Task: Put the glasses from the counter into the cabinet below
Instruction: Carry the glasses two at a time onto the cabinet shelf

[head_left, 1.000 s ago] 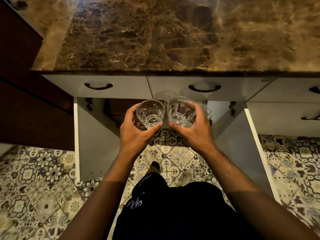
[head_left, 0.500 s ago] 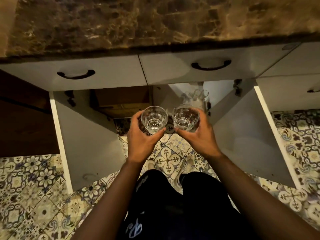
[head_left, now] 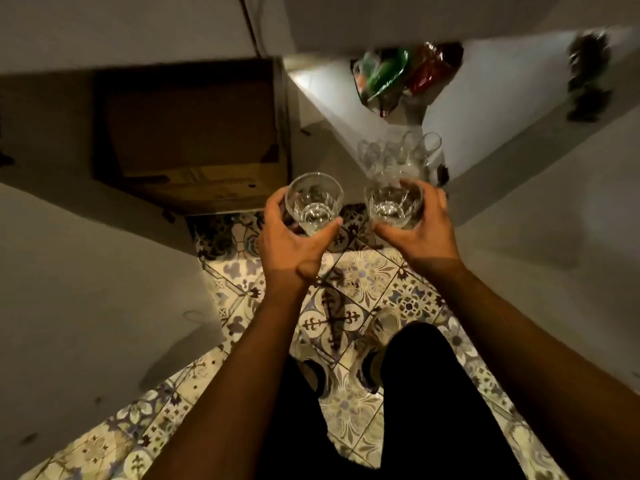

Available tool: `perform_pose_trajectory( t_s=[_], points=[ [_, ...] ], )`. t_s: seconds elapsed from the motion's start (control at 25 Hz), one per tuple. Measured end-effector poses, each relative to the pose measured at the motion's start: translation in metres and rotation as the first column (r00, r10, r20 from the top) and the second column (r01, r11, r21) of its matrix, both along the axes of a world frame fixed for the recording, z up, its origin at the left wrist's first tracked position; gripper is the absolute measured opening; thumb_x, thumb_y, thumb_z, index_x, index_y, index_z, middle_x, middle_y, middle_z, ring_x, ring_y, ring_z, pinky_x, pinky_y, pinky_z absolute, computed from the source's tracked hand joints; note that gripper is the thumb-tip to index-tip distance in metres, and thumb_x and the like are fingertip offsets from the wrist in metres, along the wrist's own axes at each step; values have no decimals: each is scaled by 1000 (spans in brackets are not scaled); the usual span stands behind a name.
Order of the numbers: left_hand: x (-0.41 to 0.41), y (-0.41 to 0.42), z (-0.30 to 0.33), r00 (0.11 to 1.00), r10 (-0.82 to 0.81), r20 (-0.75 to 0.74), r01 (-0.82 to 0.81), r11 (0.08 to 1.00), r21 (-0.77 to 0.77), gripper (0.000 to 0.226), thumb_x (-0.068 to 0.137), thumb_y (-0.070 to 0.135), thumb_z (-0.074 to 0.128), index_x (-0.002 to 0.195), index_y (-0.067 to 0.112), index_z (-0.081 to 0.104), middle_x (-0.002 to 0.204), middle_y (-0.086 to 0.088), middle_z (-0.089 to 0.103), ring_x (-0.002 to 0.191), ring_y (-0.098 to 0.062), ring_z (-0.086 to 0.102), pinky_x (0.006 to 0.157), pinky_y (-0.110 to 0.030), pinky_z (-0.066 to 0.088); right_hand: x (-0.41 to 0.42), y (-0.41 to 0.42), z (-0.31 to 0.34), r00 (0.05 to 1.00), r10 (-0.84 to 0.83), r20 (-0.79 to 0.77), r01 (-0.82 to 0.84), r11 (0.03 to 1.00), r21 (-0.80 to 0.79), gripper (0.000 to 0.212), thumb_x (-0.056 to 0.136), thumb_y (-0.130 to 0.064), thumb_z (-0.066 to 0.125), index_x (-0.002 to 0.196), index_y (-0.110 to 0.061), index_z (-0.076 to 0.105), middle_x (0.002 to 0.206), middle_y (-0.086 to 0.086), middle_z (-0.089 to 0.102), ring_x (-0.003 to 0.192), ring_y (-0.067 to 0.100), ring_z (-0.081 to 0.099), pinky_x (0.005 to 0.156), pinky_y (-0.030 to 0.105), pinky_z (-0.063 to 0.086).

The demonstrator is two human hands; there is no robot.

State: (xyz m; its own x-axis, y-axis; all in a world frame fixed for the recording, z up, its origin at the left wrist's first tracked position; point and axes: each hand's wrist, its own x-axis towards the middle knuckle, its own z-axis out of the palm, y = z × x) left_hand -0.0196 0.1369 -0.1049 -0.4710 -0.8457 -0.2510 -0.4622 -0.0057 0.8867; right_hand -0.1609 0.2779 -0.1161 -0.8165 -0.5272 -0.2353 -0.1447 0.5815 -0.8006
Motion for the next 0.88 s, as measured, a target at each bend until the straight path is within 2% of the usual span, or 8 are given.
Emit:
perform_pose_trajectory(
  t_s=[0.12, 0.2, 0.32, 0.44, 0.56, 0.68, 0.8, 0.88],
  points=[
    [-18, -14, -57, 1000, 16, -14, -17, 998, -63, 84, 66, 34, 92, 136, 20, 48, 129, 5, 60, 115, -8, 58, 87, -2, 44, -25, -9, -51, 999, 15, -42, -16, 1000, -5, 82, 69, -36, 89, 138, -22, 46, 133, -2, 44, 124, 12, 48, 109, 33, 45],
    [-52, -16, -167, 996, 77, -55, -80, 995, -55, 83, 66, 34, 92, 133, 12, 49, 124, 0, 62, 112, -12, 60, 95, -16, 50, -57, -14, -158, 998, 4, -63, -2, 999, 34, 77, 67, -43, 88, 131, -23, 49, 127, -1, 48, 117, 16, 53, 101, 33, 52],
    [-61, -23, -192, 994, 81, -77, -88, 993, -85, 73, 66, 31, 92, 122, 6, 53, 112, 3, 60, 102, -11, 59, 91, -22, 51, -67, -13, -191, 1000, -14, -14, 14, 1000, -12, 63, 66, -46, 88, 117, -26, 59, 116, 1, 64, 104, 19, 66, 85, 37, 62],
    [-91, -36, -281, 987, 32, -159, -58, 985, -163, 79, 64, 18, 92, 129, -4, 53, 123, -6, 63, 109, -12, 61, 99, -20, 50, -88, -23, -277, 999, -13, -50, 8, 995, -97, 83, 64, -33, 93, 135, -25, 51, 130, 0, 58, 115, 16, 64, 86, 25, 60],
    [-118, -47, -348, 971, 45, -236, -90, 979, -184, 83, 59, 31, 92, 128, 4, 55, 120, -1, 63, 109, -16, 63, 93, -35, 57, -107, -39, -346, 992, -16, -128, 3, 995, -100, 84, 64, -34, 92, 137, -28, 50, 130, 0, 58, 107, 18, 66, 76, 11, 55],
    [-138, -51, -399, 962, 32, -272, -109, 956, -274, 87, 62, 44, 88, 133, 8, 52, 118, 10, 56, 107, -7, 59, 90, -27, 56, -120, -55, -392, 993, -13, -114, -6, 986, -167, 78, 68, -33, 91, 135, -29, 50, 128, -7, 61, 107, 16, 67, 79, 20, 59],
    [-151, -61, -441, 946, -9, -323, -116, 923, -366, 78, 70, 33, 89, 134, 16, 49, 119, 25, 49, 108, 11, 55, 92, -12, 50, -130, -72, -429, 976, -29, -216, -19, 975, -220, 73, 70, -42, 87, 133, -31, 51, 119, -14, 61, 108, 9, 63, 79, 19, 56],
    [-159, -74, -457, 948, 38, -315, -135, 947, -290, 80, 68, 30, 91, 135, 15, 50, 114, 28, 50, 109, 10, 56, 95, -19, 53, -134, -84, -444, 956, -71, -284, 15, 981, -194, 77, 69, -51, 85, 135, -28, 52, 118, -14, 63, 100, 7, 62, 76, 14, 48]
  ],
)
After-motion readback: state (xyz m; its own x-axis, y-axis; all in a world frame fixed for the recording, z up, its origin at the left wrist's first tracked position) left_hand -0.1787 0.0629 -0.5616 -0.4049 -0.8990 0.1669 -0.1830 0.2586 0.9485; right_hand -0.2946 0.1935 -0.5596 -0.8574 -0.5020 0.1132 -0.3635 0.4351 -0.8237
